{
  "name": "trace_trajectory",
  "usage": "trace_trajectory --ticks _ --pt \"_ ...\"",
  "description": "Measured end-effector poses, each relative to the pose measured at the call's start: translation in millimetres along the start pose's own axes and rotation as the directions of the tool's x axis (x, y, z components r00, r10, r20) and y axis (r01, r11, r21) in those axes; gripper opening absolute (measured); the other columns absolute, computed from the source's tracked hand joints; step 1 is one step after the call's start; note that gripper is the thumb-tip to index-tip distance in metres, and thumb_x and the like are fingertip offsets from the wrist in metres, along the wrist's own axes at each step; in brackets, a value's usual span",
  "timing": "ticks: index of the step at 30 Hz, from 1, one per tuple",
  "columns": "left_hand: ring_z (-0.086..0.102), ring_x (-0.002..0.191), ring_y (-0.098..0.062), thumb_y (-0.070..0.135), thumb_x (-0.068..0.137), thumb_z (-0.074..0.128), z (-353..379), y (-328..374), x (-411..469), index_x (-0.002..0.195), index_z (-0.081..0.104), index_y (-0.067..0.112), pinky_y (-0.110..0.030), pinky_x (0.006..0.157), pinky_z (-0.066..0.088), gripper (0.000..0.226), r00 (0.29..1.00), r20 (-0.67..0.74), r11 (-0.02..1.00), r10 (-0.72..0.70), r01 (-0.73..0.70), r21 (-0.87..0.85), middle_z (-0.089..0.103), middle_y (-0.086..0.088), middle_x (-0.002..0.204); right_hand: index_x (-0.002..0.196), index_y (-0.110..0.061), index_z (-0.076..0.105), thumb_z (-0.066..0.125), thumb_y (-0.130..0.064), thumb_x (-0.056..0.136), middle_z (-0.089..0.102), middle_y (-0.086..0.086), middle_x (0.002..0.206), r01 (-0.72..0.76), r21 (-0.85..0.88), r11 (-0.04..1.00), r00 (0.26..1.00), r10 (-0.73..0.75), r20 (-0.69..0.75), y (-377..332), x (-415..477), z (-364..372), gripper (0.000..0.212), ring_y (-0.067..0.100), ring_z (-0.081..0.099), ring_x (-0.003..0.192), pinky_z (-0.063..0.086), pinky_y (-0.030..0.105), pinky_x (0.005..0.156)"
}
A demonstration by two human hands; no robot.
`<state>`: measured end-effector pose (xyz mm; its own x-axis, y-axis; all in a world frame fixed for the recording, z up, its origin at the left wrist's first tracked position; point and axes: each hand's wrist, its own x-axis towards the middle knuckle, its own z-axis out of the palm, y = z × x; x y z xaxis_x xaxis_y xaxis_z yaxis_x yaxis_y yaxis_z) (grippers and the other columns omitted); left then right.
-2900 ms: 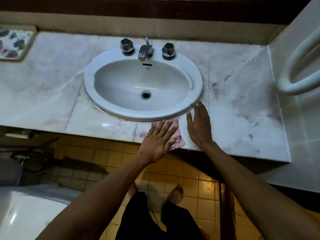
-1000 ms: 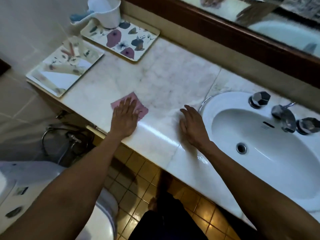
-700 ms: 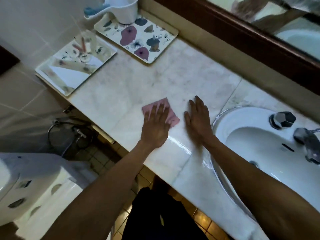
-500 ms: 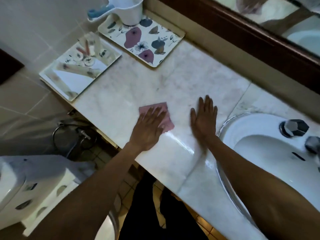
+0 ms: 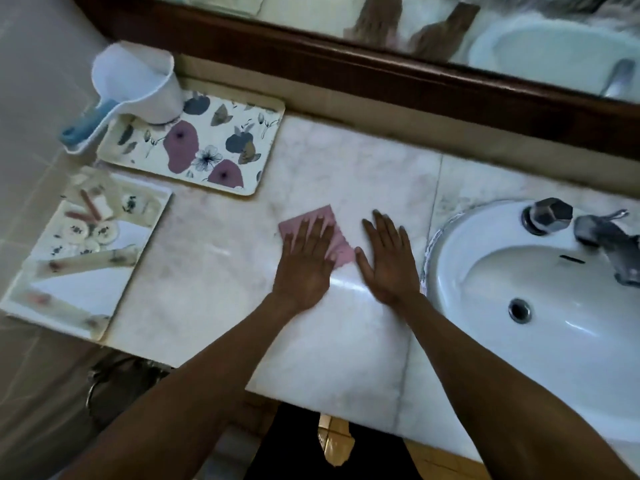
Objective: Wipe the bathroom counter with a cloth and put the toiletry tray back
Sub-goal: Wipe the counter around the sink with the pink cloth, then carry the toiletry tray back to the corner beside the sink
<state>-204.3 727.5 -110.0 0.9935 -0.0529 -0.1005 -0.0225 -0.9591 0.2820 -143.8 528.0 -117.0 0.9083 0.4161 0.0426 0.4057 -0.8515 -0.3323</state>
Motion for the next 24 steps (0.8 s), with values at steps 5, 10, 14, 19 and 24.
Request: trace_trajectory --ticks 5,10,14,19,24 --pt "0.011 0.156 -0.022 0.044 0.105 0.028 -13 -52 5 0.16 0.018 0.025 -0.048 0.124 0.014 0.059 0.982 0.05 0.98 0.185 -0.188 0.061 0.013 0.001 0.168 0.155 -0.024 0.027 0.042 -0.046 0.1 0.015 -0.002 0.166 -0.019 0.002 1.0 1.0 0.019 -0.006 -2 0 2 0.061 0.016 0.01 0.154 0.01 0.046 0.125" --pt "0.014 0.155 -0.032 0.043 0.103 0.03 -20 -42 70 0.16 0.021 0.017 -0.057 0.121 0.012 0.063 0.999 0.048 1.0 -0.025 0.024 0.009 0.016 -0.008 0.167 0.155 -0.024 0.027 0.042 -0.046 0.1 0.015 -0.002 0.166 -0.019 -0.015 1.0 1.0 0.018 -0.014 -3 0 0 0.062 0.015 0.01 0.154 0.012 0.046 0.124" --pt "0.006 0.156 -0.03 0.044 0.105 0.029 -30 -30 76 0.161 0.014 0.018 -0.057 0.123 0.006 0.064 0.99 0.107 0.995 -0.094 0.096 -0.015 0.008 -0.007 0.169 0.155 -0.026 0.028 0.043 -0.046 0.099 0.016 -0.003 0.166 -0.011 -0.008 1.0 1.0 0.011 -0.002 -4 1 -3 0.061 0.015 0.011 0.154 0.011 0.045 0.124" --pt "0.002 0.156 -0.025 0.046 0.106 0.034 -61 -25 64 0.16 0.016 0.019 -0.043 0.124 0.004 0.064 0.959 0.258 0.964 -0.121 0.176 -0.201 0.004 -0.004 0.169 0.136 -0.02 0.049 0.041 -0.039 0.101 0.041 0.005 0.151 -0.076 -0.004 0.997 0.995 0.076 -0.06 -20 17 -11 0.041 0.026 0.039 0.139 0.029 0.05 0.114" --pt "0.064 0.117 -0.017 0.035 0.1 0.053 -102 -68 -3 0.128 0.066 0.026 -0.032 0.101 0.049 0.032 0.94 0.099 0.773 -0.326 0.325 -0.544 0.07 0.003 0.127 0.124 -0.015 0.055 0.043 -0.029 0.1 0.053 0.004 0.131 0.009 0.158 0.987 0.998 0.001 -0.065 -72 66 -25 0.03 0.031 0.061 0.1 0.046 0.042 0.083"
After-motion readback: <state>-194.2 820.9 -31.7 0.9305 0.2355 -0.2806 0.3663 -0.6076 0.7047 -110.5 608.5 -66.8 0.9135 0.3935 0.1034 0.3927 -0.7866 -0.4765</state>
